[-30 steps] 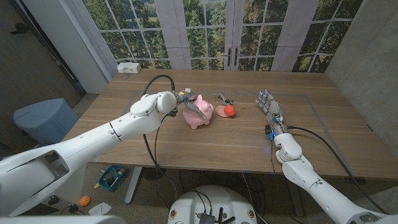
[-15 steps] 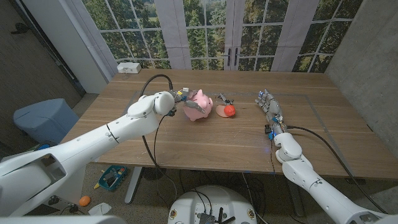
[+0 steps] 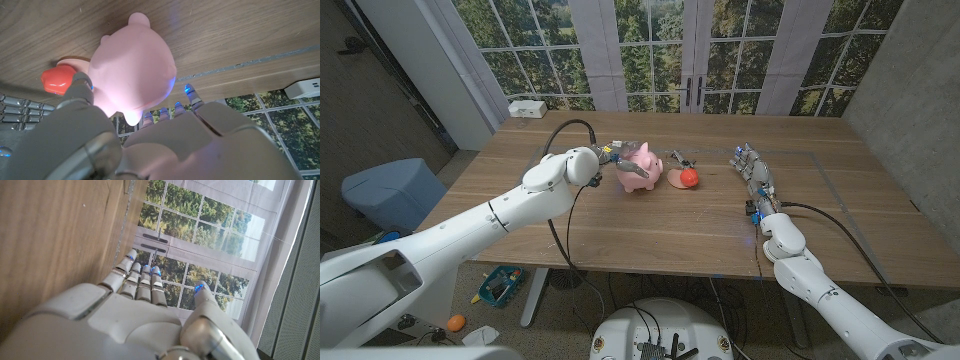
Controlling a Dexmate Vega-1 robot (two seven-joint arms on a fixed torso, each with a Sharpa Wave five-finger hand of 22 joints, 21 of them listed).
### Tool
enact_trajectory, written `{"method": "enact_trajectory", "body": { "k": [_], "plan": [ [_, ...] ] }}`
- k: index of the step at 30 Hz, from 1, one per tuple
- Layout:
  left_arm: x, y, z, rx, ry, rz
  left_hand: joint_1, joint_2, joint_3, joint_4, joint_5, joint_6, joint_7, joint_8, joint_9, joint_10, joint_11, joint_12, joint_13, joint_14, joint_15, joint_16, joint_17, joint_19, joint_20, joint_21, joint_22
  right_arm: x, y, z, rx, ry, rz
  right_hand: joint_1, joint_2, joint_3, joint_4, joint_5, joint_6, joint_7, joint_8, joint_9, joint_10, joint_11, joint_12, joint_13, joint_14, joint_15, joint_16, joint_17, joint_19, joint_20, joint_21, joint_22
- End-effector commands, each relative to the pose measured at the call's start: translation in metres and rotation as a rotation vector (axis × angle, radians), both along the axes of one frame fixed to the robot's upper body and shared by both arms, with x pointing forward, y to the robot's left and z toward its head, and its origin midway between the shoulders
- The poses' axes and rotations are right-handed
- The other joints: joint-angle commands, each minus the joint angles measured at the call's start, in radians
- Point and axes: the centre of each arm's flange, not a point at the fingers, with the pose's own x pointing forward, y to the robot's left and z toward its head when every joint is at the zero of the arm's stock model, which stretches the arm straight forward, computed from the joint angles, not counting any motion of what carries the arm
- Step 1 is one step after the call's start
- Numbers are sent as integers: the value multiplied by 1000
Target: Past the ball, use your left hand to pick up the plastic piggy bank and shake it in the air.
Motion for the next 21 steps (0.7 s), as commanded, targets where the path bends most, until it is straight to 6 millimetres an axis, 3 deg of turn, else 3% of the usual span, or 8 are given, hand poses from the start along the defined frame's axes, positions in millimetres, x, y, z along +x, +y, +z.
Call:
{"method": "enact_trajectory", "body": {
  "k": [1,4,9,15,21],
  "plan": [
    [-7,5,0,-36,-59,-17,-24,11,3,1,-1,-267,-1,0,2,-265,4,3,0,-196,9,-4,3,-231,11,-48,5,-2,0,-1,2,1,1,-2,4,1,-3,0,1,-7,1,2,9,0,3,2,1,0,7,-1,2,7,-1,4],
    [-11,8,-1,-70,-118,-42,-47,17,1,7,-3,-307,-1,2,3,-319,-8,2,-1,-251,-6,-4,3,-276,7,-78,6,-2,0,-1,-4,0,1,-3,4,0,-3,0,1,-6,1,2,9,0,3,2,2,2,7,-1,2,6,-1,4],
    [-18,14,-3,-153,-233,-109,-76,21,-5,18,-5,-319,-5,6,2,-336,-14,8,-2,-281,-11,-1,4,-299,-3,-95,7,-2,1,-2,-1,5,2,-3,4,0,-3,0,1,-6,1,2,8,2,3,2,0,1,7,-1,2,6,-1,4],
    [-21,22,-8,-252,-319,-170,-121,28,-15,35,-6,-298,-9,18,2,-330,-29,16,-3,-286,-32,8,6,-291,-9,-100,7,-3,1,-2,-6,7,3,-5,3,-1,-2,-1,3,-6,2,2,8,4,3,2,1,2,7,-1,2,7,-1,4],
    [-20,31,-14,-395,-355,-220,-201,58,-25,67,0,-236,15,36,-1,-291,-43,30,-9,-252,-66,24,5,-226,-48,-92,6,-3,3,0,-18,7,4,-8,2,-3,0,-1,5,-6,3,2,8,4,3,2,2,3,7,-1,1,8,-1,4]
  ]
}}
